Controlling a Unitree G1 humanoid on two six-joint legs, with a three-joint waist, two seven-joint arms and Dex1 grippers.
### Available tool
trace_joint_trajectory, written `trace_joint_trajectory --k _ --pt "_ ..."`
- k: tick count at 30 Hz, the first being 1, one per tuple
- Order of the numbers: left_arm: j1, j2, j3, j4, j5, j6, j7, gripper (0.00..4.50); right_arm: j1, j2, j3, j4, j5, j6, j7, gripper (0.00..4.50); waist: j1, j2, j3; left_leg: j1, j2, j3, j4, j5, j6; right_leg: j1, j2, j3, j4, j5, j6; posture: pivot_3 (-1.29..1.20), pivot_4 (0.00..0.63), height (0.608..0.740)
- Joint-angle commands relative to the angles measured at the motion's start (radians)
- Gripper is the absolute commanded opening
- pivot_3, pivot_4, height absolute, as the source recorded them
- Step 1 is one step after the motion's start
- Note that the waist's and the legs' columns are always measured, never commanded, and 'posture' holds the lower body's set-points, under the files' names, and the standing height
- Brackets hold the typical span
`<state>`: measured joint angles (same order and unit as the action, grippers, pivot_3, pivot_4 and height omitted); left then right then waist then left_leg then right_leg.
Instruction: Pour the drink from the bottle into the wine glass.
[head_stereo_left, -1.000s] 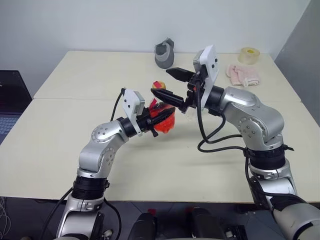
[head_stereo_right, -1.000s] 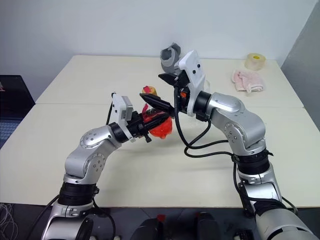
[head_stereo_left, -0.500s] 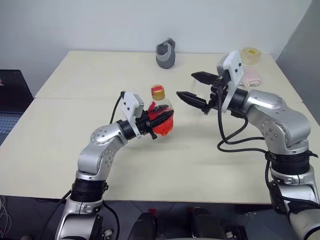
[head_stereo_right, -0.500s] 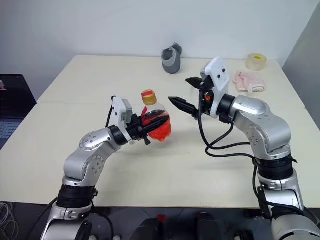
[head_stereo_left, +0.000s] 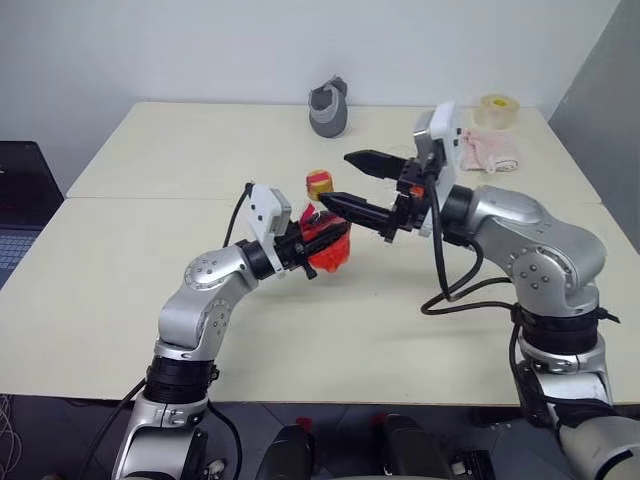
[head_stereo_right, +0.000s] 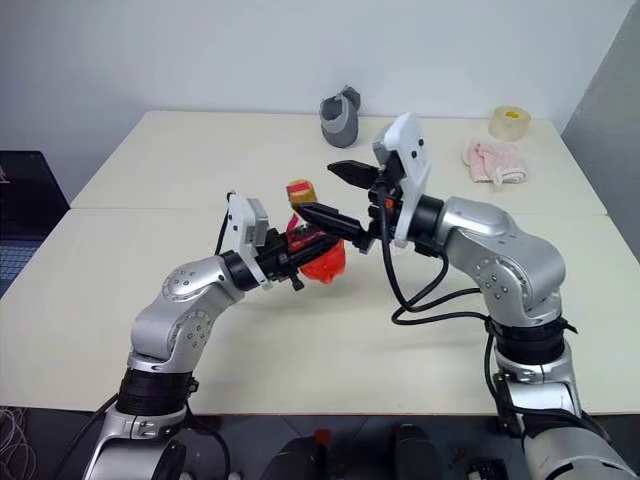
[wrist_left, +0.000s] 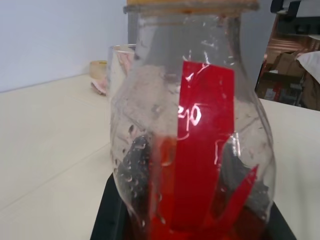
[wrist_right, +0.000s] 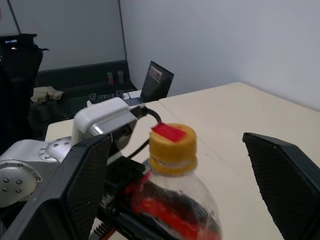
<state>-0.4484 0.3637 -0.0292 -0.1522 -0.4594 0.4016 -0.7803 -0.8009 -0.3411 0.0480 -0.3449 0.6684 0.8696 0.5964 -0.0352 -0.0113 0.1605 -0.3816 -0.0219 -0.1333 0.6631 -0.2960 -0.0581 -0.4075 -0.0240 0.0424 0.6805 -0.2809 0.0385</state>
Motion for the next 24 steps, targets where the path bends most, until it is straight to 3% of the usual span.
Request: trace_joint_trajectory --k 1,6,9,16,17,24 --pt "-0.020 -0.002 0.008 -0.044 -0.014 -0.029 -0.010 1.04 -0.032 0.018 0.008 0.006 -0.005 -0.024 -0.004 4.46 0.000 0.000 0.000 0.000 0.000 0.000 0.000 0.000 0.000 0.000 0.000 0.000 0.000 0.000 0.000 0.00 0.150 0.740" --pt "-0.019 0.001 0.011 -0.048 -0.014 -0.027 -0.007 1.04 -0.043 0.040 0.030 0.041 -0.019 -0.042 0.007 4.46 0.001 0.000 0.000 0.000 0.000 0.000 0.000 0.000 0.000 0.000 0.000 0.000 0.000 0.000 0.000 0.00 0.150 0.740" --pt "-0.018 0.005 0.014 -0.051 -0.015 -0.025 -0.004 1.04 -0.047 0.048 0.038 0.061 -0.029 -0.050 0.015 3.90 0.000 0.000 0.000 0.000 0.000 0.000 0.000 0.000 0.000 0.000 0.000 0.000 0.000 0.000 0.000 0.00 0.150 0.740" --pt "-0.013 0.007 0.017 -0.058 -0.017 -0.021 0.005 1.04 -0.051 0.048 0.044 0.078 -0.035 -0.062 0.029 1.40 0.000 0.000 0.000 0.000 0.000 0.000 0.000 0.000 0.000 0.000 0.000 0.000 0.000 0.000 0.000 0.00 0.150 0.740" --pt "-0.013 0.007 0.017 -0.058 -0.017 -0.021 0.005 1.04 -0.052 0.047 0.044 0.079 -0.035 -0.061 0.030 1.20 0.000 0.000 0.000 0.000 0.000 0.000 0.000 0.000 0.000 0.000 0.000 0.000 0.000 0.000 0.000 0.00 0.150 0.740" --pt "-0.017 0.004 0.015 -0.050 -0.016 -0.025 0.005 1.04 -0.068 0.030 0.041 0.090 -0.048 -0.068 0.043 1.20 0.000 0.000 0.000 0.000 0.000 0.000 0.000 0.000 0.000 0.000 0.000 0.000 0.000 0.000 0.000 0.00 0.150 0.740"
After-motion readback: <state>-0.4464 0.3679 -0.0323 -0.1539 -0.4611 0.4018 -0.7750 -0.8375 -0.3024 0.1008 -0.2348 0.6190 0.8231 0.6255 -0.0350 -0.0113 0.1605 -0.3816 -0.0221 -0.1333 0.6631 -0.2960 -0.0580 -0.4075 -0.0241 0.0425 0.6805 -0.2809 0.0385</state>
